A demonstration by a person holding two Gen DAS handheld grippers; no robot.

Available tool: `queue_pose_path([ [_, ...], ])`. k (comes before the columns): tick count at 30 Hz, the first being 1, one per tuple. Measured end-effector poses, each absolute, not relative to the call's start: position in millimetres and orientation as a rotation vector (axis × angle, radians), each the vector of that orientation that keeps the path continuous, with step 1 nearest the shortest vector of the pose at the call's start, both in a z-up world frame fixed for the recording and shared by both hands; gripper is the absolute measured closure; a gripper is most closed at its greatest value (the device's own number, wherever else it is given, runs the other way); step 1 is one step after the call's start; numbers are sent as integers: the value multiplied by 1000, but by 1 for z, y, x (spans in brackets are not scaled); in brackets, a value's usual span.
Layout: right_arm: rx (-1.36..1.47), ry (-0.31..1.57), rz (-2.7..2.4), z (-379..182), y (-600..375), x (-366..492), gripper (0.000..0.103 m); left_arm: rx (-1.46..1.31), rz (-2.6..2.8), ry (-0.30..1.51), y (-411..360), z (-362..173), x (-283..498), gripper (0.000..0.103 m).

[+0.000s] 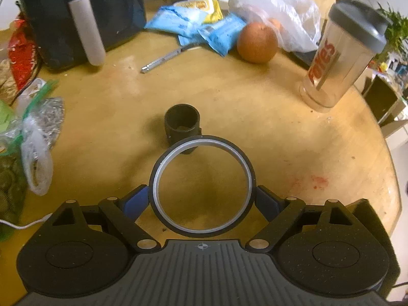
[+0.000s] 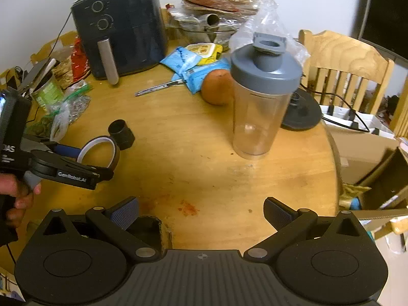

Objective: Organize objects
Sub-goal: 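Move the right gripper to the black plastic tube and grasp it while the left holds the ring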

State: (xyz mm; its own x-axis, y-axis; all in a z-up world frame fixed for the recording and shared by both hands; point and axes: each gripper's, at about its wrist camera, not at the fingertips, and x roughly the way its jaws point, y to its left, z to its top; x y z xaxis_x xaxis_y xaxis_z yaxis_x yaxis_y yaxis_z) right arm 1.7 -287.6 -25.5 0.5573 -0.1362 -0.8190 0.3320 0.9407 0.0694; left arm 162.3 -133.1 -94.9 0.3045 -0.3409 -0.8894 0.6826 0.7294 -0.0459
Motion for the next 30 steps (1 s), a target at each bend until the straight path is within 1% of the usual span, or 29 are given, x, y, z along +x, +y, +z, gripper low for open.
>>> queue_pose_path([
  [14,211,935,-159,-28,-278,21,0,222,-631,1011,-87,-43,134,14],
  [30,86,922,-21,-31,-249,63,0,101,-571,1012,-47,-15,96,13],
])
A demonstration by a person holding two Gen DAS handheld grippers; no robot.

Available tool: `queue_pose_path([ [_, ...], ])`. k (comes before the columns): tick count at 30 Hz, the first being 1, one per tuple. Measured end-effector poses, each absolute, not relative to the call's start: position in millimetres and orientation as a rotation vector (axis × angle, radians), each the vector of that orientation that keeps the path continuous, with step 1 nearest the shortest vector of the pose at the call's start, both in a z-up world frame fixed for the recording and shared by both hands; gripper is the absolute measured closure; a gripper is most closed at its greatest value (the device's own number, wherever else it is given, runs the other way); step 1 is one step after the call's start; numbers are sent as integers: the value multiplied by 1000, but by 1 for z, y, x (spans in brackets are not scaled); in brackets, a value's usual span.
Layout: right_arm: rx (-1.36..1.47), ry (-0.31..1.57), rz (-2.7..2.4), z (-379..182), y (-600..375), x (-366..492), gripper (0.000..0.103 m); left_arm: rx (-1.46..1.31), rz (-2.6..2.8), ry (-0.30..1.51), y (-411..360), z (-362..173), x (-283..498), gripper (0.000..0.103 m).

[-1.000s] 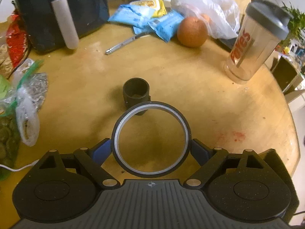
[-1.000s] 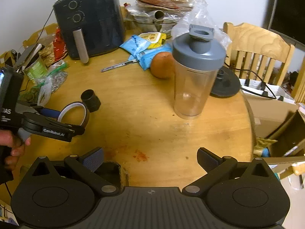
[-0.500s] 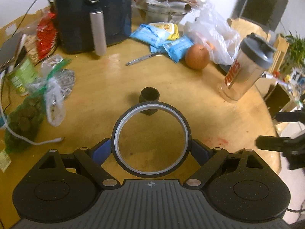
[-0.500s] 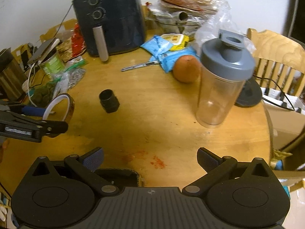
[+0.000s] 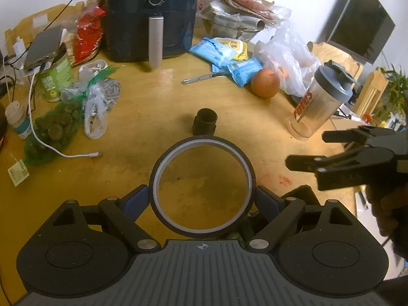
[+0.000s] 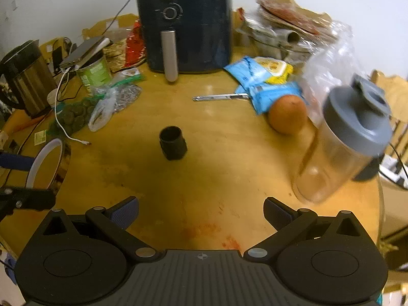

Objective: Organize objects
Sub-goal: 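Move the right gripper to the black plastic tube and grasp it while the left holds the ring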

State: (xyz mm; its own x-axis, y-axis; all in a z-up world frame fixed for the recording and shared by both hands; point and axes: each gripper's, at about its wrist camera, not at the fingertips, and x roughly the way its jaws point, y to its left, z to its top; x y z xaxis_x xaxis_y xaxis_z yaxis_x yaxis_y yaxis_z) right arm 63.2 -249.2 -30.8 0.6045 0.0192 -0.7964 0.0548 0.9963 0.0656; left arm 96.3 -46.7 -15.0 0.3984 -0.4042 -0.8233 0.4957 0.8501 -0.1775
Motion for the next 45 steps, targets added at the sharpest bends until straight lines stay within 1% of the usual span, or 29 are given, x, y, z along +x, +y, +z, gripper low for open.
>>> queue_pose_path([
  [12,78,921,54,-31,-231,109,0,6,-480,951,-17,4,105,13],
  [17,32,900,87,-28,-220,120,0,-13,-445,939,-7,9,104,13],
  [36,-40,855,135,-57,-215,152,1,-44,-429,995,4,-1,88,13],
  [37,-45,853,142,-59,-213,154,3,-44,-428,997,4,-1,87,13],
  [38,-51,853,145,-61,-212,156,7,-44,-428,1000,5,-1,86,13],
  [45,-101,863,159,-78,-202,174,20,-58,-414,1012,13,-4,84,13],
])
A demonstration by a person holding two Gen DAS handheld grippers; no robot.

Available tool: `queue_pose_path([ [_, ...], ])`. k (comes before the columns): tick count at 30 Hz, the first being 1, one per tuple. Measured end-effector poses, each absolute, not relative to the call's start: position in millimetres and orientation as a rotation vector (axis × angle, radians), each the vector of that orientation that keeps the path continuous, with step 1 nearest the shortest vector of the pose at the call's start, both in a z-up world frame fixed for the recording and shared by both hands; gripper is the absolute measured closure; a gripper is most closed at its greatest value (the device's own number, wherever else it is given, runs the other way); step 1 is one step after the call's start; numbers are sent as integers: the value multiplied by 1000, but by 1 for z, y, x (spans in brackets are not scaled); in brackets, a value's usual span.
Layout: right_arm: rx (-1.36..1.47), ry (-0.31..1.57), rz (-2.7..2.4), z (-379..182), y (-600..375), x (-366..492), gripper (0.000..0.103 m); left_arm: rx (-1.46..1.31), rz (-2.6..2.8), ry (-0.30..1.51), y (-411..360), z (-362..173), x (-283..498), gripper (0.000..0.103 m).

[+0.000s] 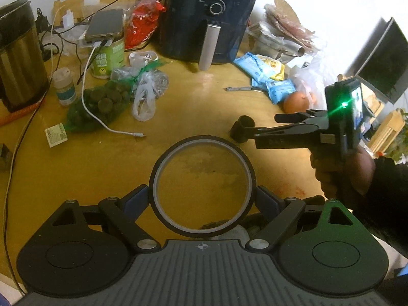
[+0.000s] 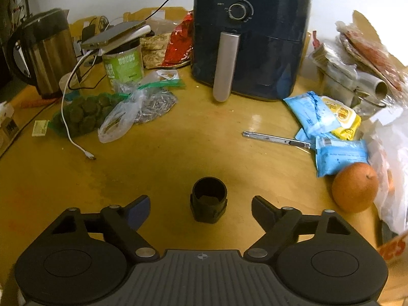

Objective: Organize objects
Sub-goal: 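Move the right gripper to the black plastic tube and grasp it while the left holds the ring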

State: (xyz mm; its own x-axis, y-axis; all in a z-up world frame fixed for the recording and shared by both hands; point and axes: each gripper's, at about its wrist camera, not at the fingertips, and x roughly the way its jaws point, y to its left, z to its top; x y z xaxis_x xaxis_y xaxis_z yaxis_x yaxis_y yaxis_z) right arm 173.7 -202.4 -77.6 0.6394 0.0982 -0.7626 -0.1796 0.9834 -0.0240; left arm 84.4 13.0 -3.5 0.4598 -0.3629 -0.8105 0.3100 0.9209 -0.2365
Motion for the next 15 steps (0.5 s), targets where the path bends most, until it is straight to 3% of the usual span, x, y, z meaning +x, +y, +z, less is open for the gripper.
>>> queue_pose_path([
  [15,-133,909,156,-107,-209,205,63,-109,-345,1003,37,-1,77,13],
])
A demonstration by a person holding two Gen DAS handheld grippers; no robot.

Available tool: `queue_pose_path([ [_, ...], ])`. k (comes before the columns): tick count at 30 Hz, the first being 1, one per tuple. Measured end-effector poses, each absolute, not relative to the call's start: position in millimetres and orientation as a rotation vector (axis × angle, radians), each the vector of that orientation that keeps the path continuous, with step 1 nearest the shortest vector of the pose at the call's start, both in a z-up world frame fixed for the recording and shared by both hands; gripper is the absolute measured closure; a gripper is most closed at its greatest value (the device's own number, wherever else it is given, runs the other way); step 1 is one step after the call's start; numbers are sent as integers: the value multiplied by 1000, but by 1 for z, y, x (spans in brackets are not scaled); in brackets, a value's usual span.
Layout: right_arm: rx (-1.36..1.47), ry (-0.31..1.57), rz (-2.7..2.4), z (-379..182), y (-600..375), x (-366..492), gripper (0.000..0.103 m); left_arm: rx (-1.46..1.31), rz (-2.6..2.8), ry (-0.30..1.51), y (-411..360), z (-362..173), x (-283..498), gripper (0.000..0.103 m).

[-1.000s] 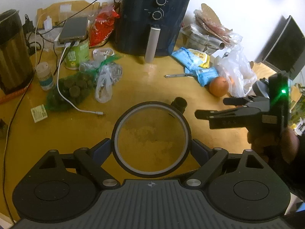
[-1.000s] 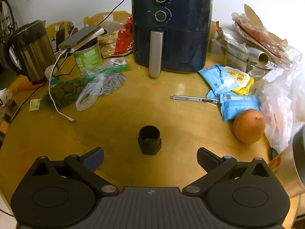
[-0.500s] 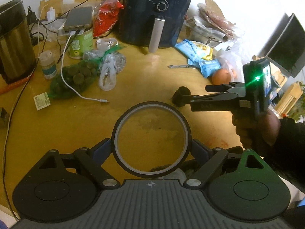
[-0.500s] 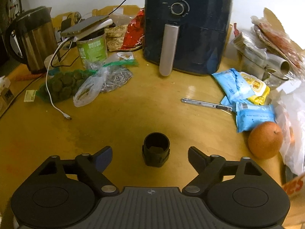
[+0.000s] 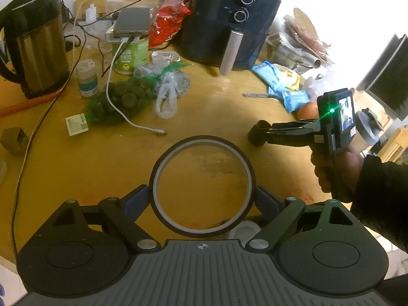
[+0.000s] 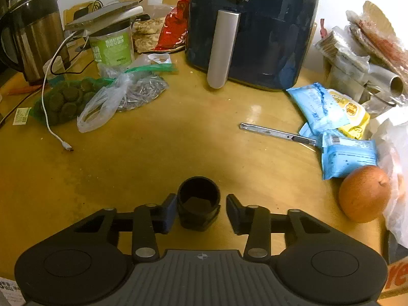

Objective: Organize objects
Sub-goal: 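Move the right gripper to the black plastic tube and grasp it while the left holds the ring, then carry the tape ring into the box and release it while the right holds the tube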

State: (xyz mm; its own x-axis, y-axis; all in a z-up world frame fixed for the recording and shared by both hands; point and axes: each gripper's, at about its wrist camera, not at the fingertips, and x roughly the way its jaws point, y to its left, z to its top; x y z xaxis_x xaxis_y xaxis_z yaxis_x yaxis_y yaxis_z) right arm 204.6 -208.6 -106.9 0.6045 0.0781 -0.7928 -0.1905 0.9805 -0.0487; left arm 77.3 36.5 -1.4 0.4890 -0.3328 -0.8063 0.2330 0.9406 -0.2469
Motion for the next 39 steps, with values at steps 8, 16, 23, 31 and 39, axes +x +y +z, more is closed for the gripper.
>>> queue_pose_path([
  [8,-120,935,180,-110,-208,212,63,-110,-351,991,36,0,75,13],
  [16,-104,917,182,-94,-210,202,63,-108,-359,983,36,-1,73,13],
  [23,-63,898,178,-78,-219,189,63,-100,-371,983,32,-1,71,13],
  [31,-23,868,174,-60,-228,172,63,-92,-390,982,26,-2,71,13],
  [39,23,849,166,-46,-238,153,63,-82,-414,984,18,-2,71,14],
])
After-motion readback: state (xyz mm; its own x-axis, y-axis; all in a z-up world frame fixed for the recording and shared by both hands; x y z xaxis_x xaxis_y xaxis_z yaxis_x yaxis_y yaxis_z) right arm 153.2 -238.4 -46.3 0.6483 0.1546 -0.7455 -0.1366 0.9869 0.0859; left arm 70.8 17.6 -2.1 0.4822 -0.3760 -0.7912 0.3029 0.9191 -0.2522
